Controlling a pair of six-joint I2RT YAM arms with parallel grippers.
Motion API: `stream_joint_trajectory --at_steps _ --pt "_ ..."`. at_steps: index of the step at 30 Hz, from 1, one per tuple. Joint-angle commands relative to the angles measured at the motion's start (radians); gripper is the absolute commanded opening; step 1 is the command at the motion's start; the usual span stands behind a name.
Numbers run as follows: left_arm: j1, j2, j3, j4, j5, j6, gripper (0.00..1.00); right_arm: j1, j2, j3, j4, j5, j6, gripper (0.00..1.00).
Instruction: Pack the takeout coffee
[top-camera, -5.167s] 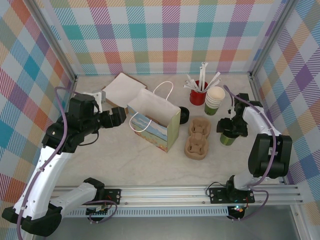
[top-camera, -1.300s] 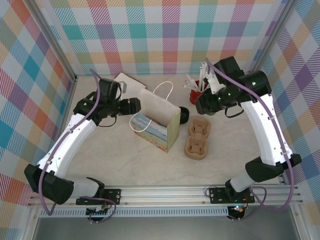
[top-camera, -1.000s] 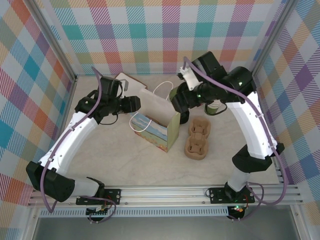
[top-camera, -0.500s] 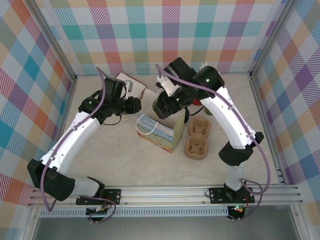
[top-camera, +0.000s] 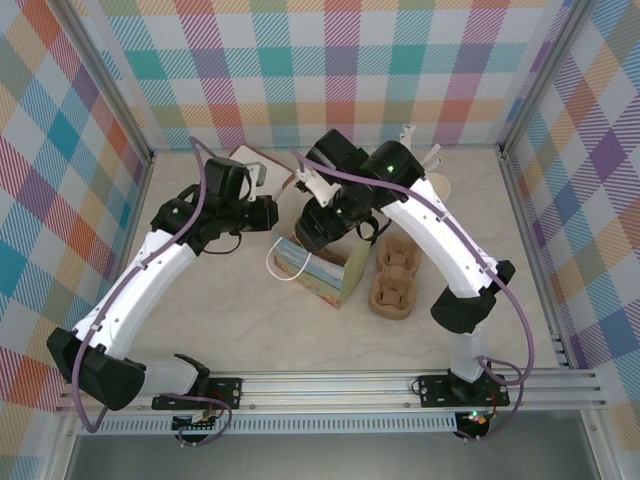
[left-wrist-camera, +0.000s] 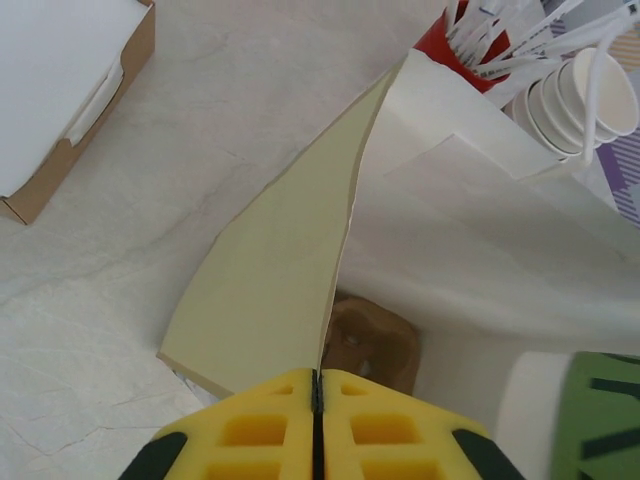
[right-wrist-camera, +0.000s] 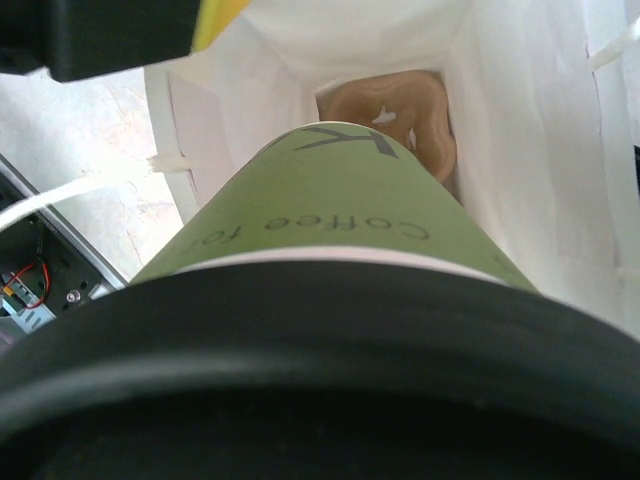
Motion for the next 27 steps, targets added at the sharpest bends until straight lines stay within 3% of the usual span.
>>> stream_joint_trajectory --at_steps 1,15,27 --pt "-0.011 -0.054 -0.021 -0.019 0.013 0.002 0.07 0.013 -0.019 -0.016 -0.176 0.014 0.034 0.74" --pt "-0.04 -0.087 -0.026 -0.052 0.028 -0.065 0.05 0.062 0.031 -0.038 -0.175 -0.049 0.053 0.73" --pt "-0.046 -0.096 -0.035 -0.05 0.033 -0.048 0.05 0.044 0.048 -0.12 -0.174 -0.013 0.05 0.74"
